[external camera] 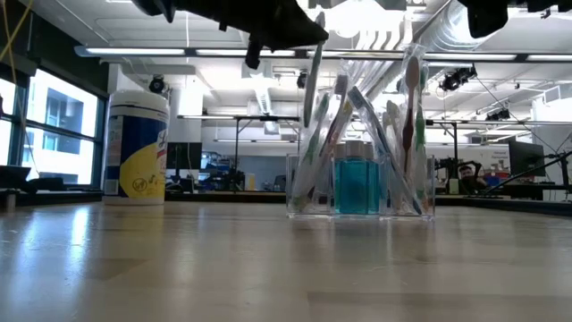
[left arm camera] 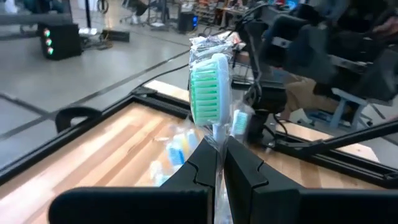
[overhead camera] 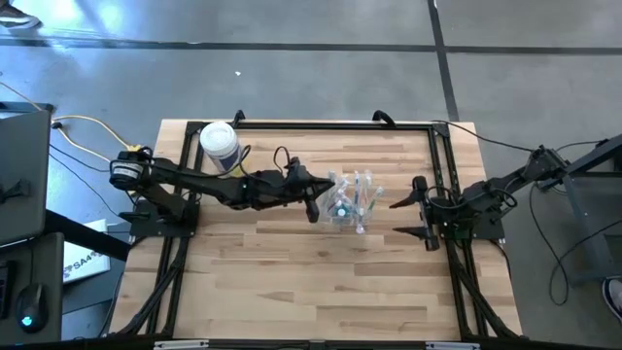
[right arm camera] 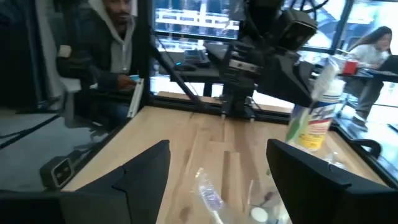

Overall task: Pick & Place toothbrushing station
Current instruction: Put the green toothbrush into the left section of the transparent organizer

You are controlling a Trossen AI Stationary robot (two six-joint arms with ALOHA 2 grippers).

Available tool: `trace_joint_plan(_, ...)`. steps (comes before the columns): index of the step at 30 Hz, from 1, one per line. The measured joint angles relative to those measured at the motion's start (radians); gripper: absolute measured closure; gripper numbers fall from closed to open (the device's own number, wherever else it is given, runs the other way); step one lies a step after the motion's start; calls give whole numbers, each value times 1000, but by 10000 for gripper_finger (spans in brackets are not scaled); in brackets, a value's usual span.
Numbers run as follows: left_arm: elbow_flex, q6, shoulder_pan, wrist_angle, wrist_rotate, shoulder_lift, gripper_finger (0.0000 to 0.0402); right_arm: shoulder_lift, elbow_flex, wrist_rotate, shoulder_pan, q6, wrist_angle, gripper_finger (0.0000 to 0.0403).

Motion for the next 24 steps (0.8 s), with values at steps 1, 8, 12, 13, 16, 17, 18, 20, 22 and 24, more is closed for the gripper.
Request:
trace_joint_plan(1, 0, -13, 0, -9, -3, 0, 396, 0, 0, -11, 0, 1, -1, 142)
trace_joint_plan(8, 1, -79, 6, -17, -26, 49, 396, 1, 0, -45, 0, -2, -5, 142)
trace_joint_plan(12, 2, -114, 6, -43, -29, 76, 396, 1, 0, -44, 0, -4, -5, 142)
trace_joint_plan(13, 2, -118, 6, -44, -32, 82, 396, 1, 0, -44, 0, -4, -5, 142)
trace_joint_plan(16, 2, -119, 6, -43, -33, 84, 396, 2, 0, -44, 0, -4, -11, 142)
trace_joint_plan(17, 2, -119, 6, -41, -33, 84, 396, 2, 0, -45, 0, -3, -14, 142)
trace_joint_plan(18, 2, -119, 6, -41, -33, 86, 396, 2, 0, -45, 0, 0, -18, 142)
trace_joint_plan(20, 2, -119, 6, -46, -34, 93, 396, 2, 0, -46, 0, 1, -22, 142)
trace_joint_plan(22, 1, -125, 6, -63, -34, 94, 396, 2, 0, -46, 0, 1, -24, 142)
trace_joint_plan(24, 2, -145, 6, -68, -47, 109, 396, 2, 0, -46, 0, 2, -24, 142)
